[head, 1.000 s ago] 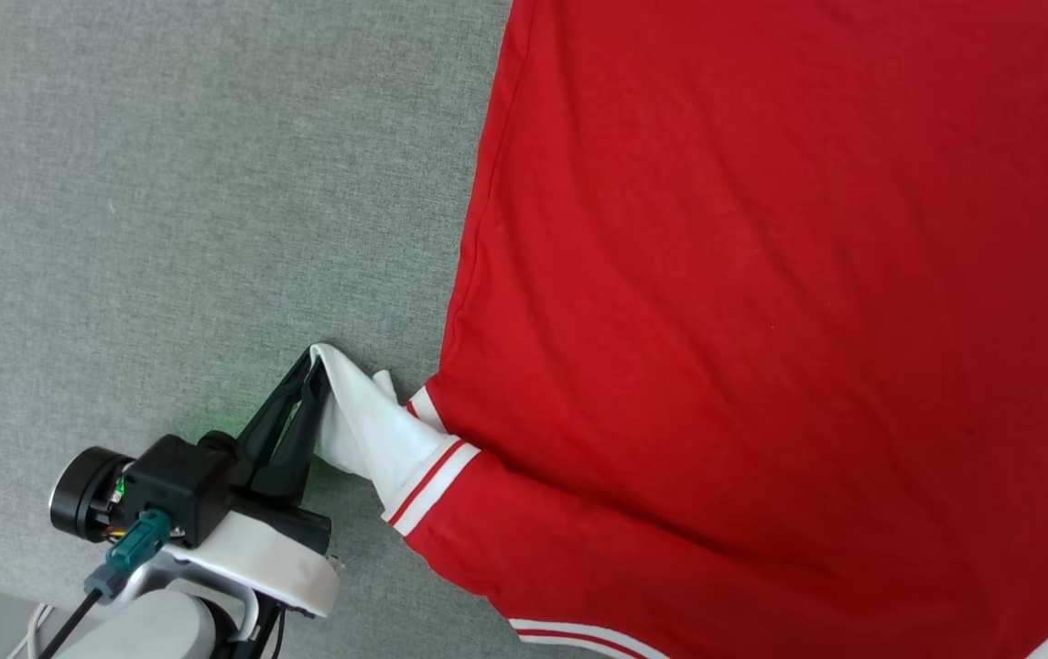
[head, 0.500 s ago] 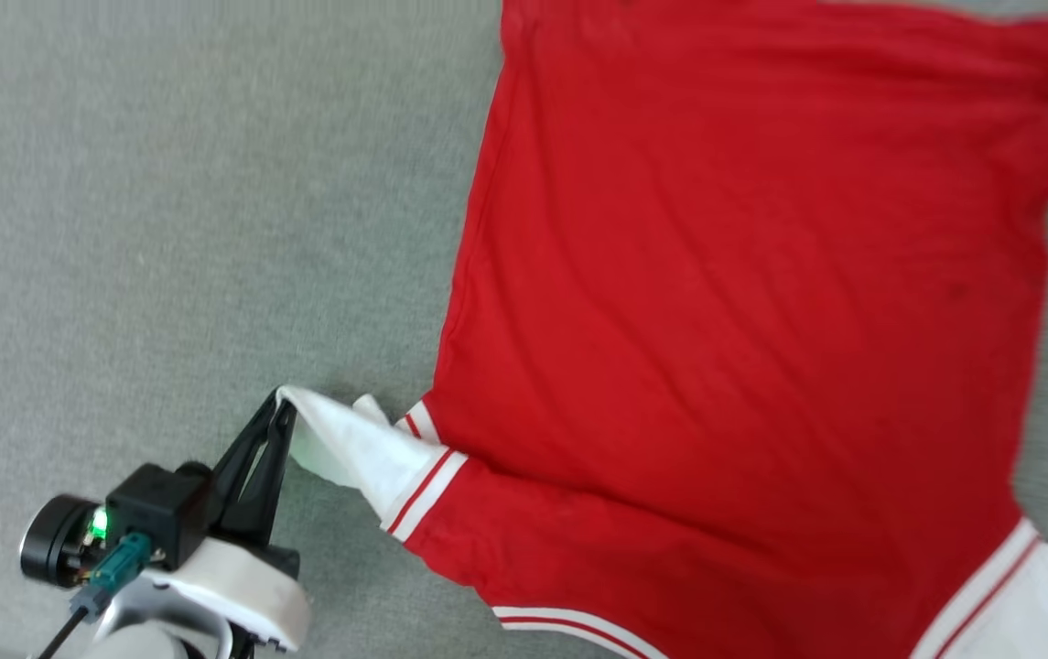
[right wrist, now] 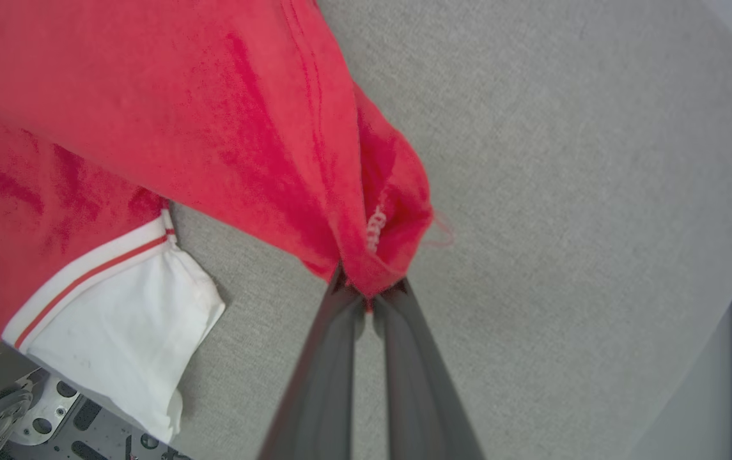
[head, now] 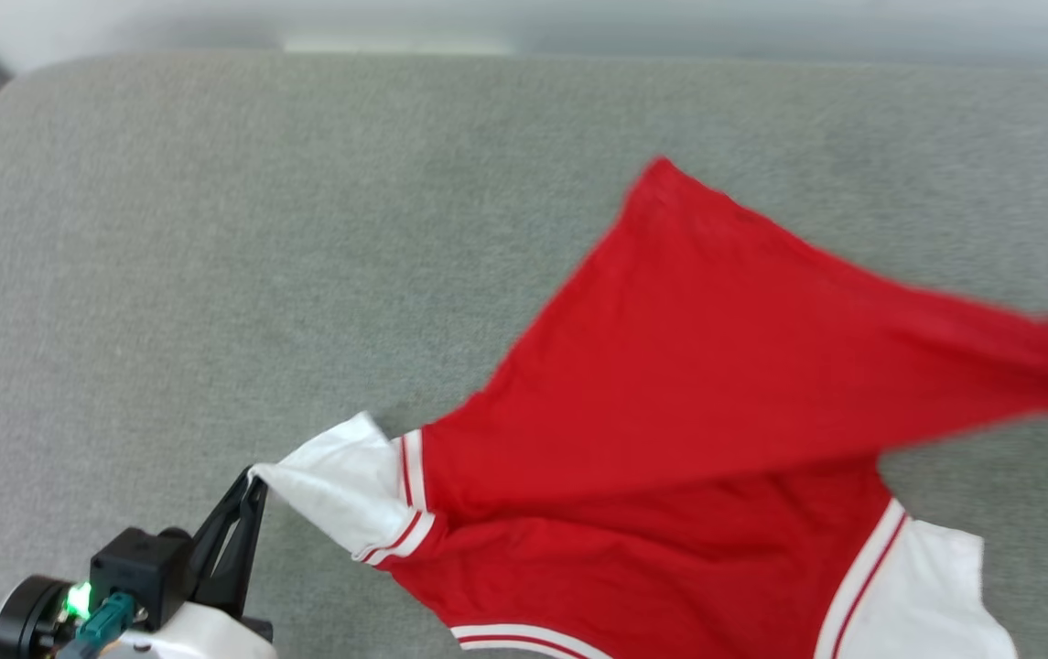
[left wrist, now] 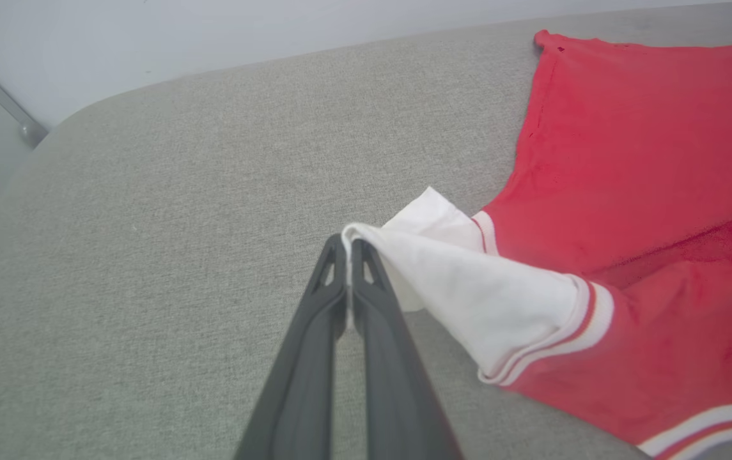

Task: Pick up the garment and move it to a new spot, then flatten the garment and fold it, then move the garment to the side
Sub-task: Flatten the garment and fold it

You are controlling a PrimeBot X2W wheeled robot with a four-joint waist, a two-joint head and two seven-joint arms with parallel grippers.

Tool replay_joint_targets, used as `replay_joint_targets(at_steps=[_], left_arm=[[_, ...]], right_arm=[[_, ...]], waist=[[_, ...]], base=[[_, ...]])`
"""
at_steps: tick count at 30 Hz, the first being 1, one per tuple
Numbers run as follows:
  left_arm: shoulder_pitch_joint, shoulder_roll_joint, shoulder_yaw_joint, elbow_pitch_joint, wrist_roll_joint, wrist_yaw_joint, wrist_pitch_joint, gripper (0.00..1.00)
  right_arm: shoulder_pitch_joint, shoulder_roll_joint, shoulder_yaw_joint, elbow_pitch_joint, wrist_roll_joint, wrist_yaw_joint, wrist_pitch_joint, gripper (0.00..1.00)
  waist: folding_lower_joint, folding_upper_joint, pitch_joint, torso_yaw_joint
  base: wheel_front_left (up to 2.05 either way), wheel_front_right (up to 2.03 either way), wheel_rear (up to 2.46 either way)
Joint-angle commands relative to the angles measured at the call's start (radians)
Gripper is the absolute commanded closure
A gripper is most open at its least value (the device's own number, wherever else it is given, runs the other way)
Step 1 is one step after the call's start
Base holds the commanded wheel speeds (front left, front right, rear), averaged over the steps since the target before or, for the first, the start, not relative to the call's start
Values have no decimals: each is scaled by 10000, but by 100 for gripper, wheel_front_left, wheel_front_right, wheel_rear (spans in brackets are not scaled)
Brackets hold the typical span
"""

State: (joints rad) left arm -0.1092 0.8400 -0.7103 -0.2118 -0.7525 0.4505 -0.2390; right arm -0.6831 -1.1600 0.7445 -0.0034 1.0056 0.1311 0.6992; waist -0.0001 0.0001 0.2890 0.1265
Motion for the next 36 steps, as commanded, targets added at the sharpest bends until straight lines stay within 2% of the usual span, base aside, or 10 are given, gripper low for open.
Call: replay_joint_targets(at_steps=[1,5,9,14,18,19,20,21,29,36], left_arm=[[199,96,14,-74,-72,111,24,100],[514,208,39,-159,-159,253,1,100],[651,168,-28,-175,-147,275,-20,100],[718,129,-43,-147,-164,285,-41,100],[602,49,-67,-42,-143,216,-56,100],[592,26,-63,-19,-145,221,-63,100],[594,7,-67,-1,-147,231,-67,100],[607,-15,-71,10,-156,240,-74,100],[595,-85,-101,50,-115,223,-92,100],[224,-205,-199,60,61,97,-61,100]], right_arm=[[768,-252,-140,-36,233,-7,-211,100],[2648,-579,-528,233,681,-7,-996,100],[4591,-438,-706,554,1188,-7,-1506,100],[6165,88,-800,964,1288,-7,-1874,100],[7132,1056,-1226,1707,1140,-7,-2181,100],[7173,1218,-1442,1799,1068,-10,-2297,97],[7145,1330,-1674,1880,1023,-13,-2373,60],[7077,1368,-1926,1879,936,-15,-2438,4],[6158,792,-4135,472,94,-7,-2237,0],[4350,671,-5061,-1548,-690,-7,-310,0]], waist=[[1,-1,-375,-332],[1,-1,-648,-514],[1,-1,-795,-582],[1,-1,-793,-612],[1,-1,-735,-585],[1,-1,-729,-596],[1,-1,-736,-611],[1,-1,-751,-626],[1,-1,-834,-598],[1,-1,-443,-287]], base=[[0,0,0],[0,0,0],[0,0,0],[0,0,0],[0,0,0],[0,0,0],[0,0,0],[0,0,0],[0,0,0],[0,0,0]])
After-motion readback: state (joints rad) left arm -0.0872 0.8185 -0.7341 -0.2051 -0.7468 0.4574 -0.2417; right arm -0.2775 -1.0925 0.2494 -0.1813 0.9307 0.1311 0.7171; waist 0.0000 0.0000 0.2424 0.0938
